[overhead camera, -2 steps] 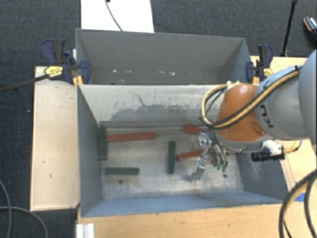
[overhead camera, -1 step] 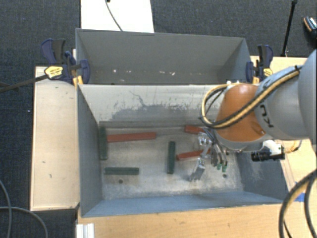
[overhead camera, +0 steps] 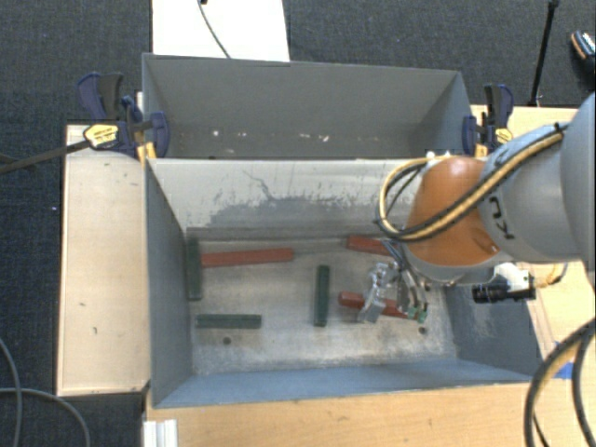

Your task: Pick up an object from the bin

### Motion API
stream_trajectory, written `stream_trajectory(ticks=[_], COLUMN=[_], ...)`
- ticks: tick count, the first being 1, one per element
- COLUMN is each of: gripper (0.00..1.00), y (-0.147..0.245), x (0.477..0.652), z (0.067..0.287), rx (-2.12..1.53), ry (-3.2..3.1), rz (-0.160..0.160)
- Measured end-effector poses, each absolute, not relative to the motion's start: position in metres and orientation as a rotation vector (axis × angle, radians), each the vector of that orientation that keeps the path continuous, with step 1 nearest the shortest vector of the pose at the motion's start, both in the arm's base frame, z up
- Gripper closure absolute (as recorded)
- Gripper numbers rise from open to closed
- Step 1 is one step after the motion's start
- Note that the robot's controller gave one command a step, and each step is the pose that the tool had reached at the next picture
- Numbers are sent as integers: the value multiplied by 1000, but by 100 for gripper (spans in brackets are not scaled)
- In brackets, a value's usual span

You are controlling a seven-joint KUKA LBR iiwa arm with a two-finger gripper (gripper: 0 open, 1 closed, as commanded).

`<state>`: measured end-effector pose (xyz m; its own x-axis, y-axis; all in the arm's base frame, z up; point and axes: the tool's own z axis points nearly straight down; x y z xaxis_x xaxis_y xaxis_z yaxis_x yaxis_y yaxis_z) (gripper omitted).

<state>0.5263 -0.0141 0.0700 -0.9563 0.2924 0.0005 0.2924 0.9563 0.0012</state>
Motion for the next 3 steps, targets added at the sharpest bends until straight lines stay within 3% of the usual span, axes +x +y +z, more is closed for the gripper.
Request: stream_trajectory(ticks=[1,2,3], gripper=[100,100,100], y=[-14,-14,-14], x=[527,528,531], z=[73,103,181], rx=[-466,-465,-458], ry=[-3111,-3113,-3118], rz=[-3,-3,-3])
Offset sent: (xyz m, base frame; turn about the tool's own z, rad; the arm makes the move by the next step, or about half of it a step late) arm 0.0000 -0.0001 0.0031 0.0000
